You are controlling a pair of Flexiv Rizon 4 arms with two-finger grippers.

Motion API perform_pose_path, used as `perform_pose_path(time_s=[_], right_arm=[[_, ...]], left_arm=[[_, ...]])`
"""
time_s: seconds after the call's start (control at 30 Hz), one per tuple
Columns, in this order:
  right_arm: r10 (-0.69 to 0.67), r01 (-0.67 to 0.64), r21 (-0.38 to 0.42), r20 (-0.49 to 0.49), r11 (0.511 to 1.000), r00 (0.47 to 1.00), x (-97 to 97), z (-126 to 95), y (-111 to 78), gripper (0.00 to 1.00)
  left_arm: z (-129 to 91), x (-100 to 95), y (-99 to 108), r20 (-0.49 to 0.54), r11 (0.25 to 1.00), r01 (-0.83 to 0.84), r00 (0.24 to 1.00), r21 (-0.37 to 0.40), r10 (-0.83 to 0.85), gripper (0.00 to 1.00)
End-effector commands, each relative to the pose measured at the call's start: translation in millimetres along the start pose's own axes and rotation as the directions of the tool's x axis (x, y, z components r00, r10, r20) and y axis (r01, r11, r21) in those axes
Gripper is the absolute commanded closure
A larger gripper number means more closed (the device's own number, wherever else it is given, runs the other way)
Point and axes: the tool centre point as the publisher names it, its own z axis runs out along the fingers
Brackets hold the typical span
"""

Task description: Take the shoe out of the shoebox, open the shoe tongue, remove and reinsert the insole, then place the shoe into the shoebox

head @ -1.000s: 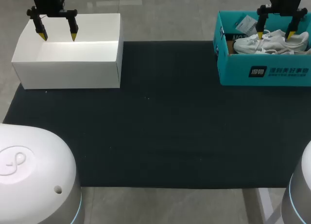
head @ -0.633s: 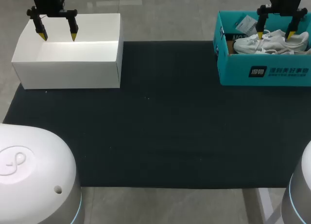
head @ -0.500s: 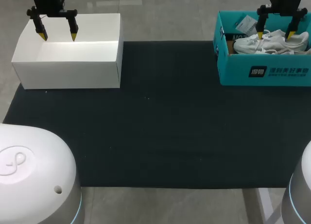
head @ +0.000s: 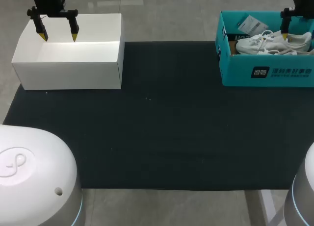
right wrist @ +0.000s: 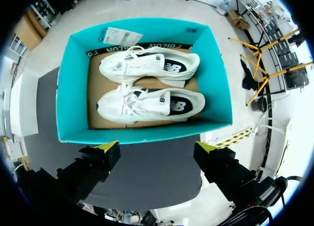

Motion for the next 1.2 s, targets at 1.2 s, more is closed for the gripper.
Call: perform_pose_path(time_s=[1.2], right_arm=[[0.042,-0.041,-0.013,0.032,0.999,0.999,-80.5,146,53.4,0.00]], left_arm=[[0,-0.2,0,0.000,1.000,0.000,1.000,0.000,0.000,0.00]])
